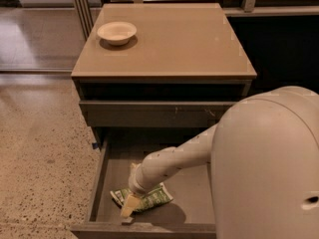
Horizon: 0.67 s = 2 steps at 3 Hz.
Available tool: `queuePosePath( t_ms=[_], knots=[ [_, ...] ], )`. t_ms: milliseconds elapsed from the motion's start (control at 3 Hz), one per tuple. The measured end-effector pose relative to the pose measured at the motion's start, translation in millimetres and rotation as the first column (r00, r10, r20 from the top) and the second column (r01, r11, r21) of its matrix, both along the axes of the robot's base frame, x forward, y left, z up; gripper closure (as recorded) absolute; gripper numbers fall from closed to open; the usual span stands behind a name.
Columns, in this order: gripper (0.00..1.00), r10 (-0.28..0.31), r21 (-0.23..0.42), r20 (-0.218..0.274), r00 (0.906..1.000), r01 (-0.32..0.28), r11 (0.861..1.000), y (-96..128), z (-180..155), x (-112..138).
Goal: Pick green jalapeno chip bag from middle drawer and place on counter
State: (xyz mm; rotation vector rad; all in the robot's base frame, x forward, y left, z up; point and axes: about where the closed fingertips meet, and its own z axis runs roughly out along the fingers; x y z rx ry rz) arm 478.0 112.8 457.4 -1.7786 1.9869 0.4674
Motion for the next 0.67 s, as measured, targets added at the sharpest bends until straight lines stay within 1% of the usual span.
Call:
queuePosePath(
  t_ms=[333, 667],
  knots=[
    [0.00, 0.008, -0.008, -0.017, 0.9998, -0.009, 1.000, 4.7, -19.4, 8.1],
    [0.00, 0.014, -0.005, -0.035, 0.9993, -0.014, 1.000, 9.0, -35.5, 11.0]
  ],
)
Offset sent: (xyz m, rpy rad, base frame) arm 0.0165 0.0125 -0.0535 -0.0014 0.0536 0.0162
